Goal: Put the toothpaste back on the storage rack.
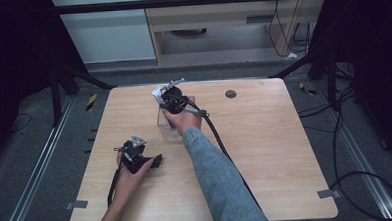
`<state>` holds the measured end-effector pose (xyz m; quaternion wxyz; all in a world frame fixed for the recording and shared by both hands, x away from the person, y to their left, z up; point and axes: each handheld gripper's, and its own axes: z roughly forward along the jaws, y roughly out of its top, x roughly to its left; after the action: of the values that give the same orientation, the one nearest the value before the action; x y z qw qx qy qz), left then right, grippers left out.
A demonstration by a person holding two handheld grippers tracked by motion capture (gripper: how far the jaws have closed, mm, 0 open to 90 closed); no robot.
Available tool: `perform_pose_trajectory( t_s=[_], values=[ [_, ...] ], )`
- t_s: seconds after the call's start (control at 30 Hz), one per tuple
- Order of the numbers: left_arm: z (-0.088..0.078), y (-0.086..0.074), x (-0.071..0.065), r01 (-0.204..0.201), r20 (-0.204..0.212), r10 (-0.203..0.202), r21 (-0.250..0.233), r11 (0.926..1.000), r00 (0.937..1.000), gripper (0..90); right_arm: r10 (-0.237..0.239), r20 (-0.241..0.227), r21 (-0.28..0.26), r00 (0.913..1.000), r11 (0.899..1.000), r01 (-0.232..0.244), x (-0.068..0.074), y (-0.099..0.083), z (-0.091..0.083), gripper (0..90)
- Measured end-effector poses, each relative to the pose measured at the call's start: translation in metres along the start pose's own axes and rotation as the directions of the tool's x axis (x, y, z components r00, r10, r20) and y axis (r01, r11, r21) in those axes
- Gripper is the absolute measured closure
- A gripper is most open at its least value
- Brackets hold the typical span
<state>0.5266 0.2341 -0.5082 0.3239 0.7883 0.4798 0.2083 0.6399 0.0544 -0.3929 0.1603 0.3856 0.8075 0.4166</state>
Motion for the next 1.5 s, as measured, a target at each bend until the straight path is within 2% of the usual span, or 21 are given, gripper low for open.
perform_pose_trajectory(
  t_s=[0.4,0.63,1.07,1.4,1.5],
  values=[
    [0.000,0.000,0.000,0.000,0.000,0.000,0.000,1.0000,1.0000,0.0,-0.012,-0.002,-0.005,0.9999,1.000,0.012,0.001,0.000,-0.015,74.1],
    [0.000,0.000,0.000,0.000,0.000,0.000,0.000,1.0000,1.0000,0.0,-0.018,-0.005,-0.030,0.9998,0.999,0.018,0.000,-0.005,-0.037,77.4],
    [0.000,0.000,0.000,0.002,-0.001,-0.002,-0.001,1.0000,1.0000,0.0,-0.021,0.002,-0.032,0.9998,0.999,0.022,-0.007,-0.010,-0.059,78.1],
    [0.002,0.002,0.000,0.005,-0.006,-0.005,-0.003,1.0000,1.0000,0.0,-0.009,0.045,-0.029,0.9989,1.000,0.011,-0.022,-0.017,-0.088,76.3],
    [0.002,0.002,0.000,0.005,-0.006,-0.005,-0.003,1.0000,1.0000,0.0,0.009,0.048,-0.032,0.9988,0.999,-0.007,-0.030,-0.022,-0.098,76.1]
  ],
)
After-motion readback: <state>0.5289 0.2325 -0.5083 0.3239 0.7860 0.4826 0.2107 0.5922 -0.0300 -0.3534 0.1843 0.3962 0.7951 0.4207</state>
